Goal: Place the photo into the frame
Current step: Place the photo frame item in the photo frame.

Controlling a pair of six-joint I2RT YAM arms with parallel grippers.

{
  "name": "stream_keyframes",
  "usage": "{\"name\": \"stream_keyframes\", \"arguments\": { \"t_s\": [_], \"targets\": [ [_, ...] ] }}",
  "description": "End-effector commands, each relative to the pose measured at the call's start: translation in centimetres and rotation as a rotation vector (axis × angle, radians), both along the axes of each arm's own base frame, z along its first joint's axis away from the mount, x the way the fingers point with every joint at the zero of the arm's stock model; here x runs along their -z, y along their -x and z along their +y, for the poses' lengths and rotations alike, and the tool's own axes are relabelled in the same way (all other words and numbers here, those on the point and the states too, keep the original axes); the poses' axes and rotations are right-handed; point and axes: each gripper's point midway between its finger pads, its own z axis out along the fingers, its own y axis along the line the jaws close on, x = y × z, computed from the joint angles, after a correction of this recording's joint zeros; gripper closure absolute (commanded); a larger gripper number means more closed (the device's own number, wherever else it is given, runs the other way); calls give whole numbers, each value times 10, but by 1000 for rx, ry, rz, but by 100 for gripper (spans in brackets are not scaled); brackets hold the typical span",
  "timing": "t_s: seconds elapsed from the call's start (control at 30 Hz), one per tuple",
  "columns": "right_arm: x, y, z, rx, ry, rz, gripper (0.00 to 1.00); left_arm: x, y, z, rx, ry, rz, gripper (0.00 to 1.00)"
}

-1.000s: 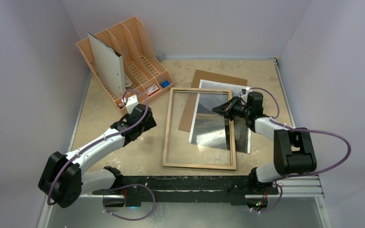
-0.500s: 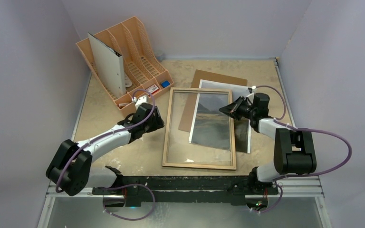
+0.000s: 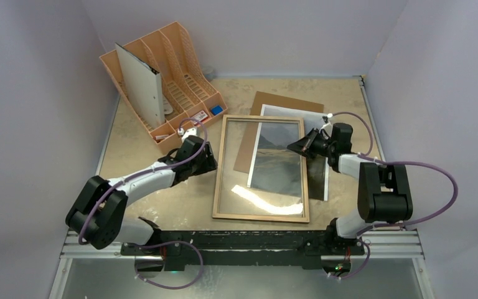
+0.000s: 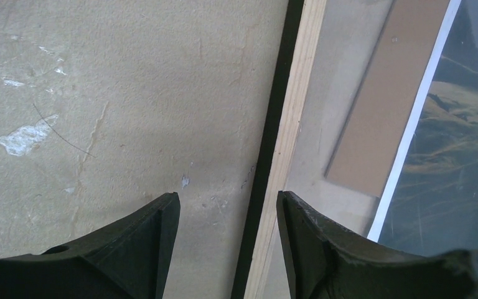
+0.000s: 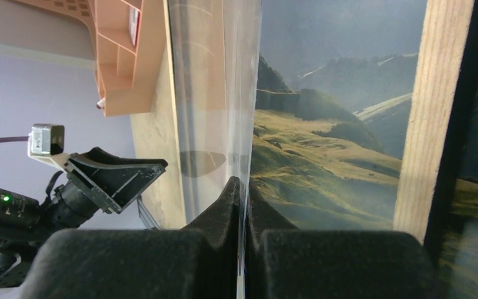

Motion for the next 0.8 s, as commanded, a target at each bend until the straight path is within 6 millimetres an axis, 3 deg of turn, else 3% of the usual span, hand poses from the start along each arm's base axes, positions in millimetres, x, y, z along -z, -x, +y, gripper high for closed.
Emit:
{"name": "stream_keyframes", "arguments": {
  "t_s": [0.0,0.23,0.37,0.77],
  "targets": [
    [-1,-2,1,-78,24,-23,100,-13,-13,-11,38,28,-45,39],
    [13,-4,-12,-85,82,5,100,-5,-13,-15,75,17,-24,39],
    [11,-10,-15,-94,104,-36,100,-1,-13,-20,96,22,-15,39],
    [-44,2,-1,-133,17,-272,100,4,-13,-25,113,38,2,44]
  ]
}}
